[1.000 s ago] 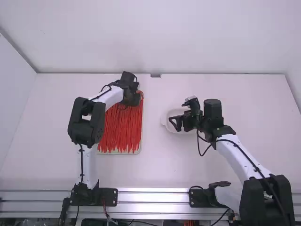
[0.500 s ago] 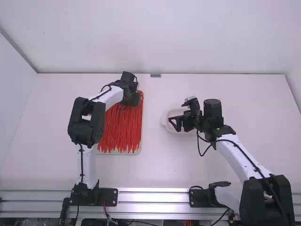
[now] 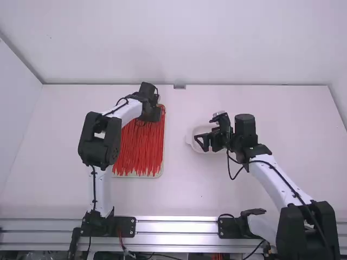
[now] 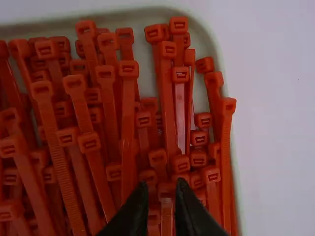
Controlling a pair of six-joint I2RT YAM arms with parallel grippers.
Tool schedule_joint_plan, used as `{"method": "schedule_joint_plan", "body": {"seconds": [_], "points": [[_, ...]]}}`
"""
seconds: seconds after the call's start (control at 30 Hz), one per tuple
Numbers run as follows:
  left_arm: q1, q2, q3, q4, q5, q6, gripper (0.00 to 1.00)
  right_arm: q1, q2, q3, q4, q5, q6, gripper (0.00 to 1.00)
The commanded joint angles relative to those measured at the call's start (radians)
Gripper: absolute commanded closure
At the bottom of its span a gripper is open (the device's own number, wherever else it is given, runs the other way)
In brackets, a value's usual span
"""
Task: Fasten the cable tie
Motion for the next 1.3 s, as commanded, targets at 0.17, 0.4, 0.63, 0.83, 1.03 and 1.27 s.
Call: {"method": "schedule_joint_plan", "body": {"seconds": [0.17,0.4,0.63,0.83,1.03,1.27], "points": [[-0.004,0.022,-0.048,0.037,-0.006,-0.013,0.82,0.002,0.004,0.035,0.002,-0.013,0.002,0.02],[-0.003,0.022,-0.044,0.037,-0.011,-0.024,0.85,0.002,0.004,0.035,0.003,-0.012,0.002,0.01],[-0.003,0.022,-0.026,0.031,-0.011,-0.024,0.89,0.002,0.004,0.035,0.002,-0.012,0.002,0.02],[-0.003,0.022,-0.019,0.030,-0.011,-0.024,0.93,0.002,0.004,0.035,0.003,-0.012,0.002,0.02],[-0.004,0.022,-0.018,0.043,-0.011,-0.028,0.96,0.002,0.004,0.035,0.003,-0.012,-0.002,0.01],[0.005,0.012,-0.018,0.060,-0.015,-0.038,0.98,0.002,0.004,0.035,0.003,-0.012,-0.002,0.02]]}}
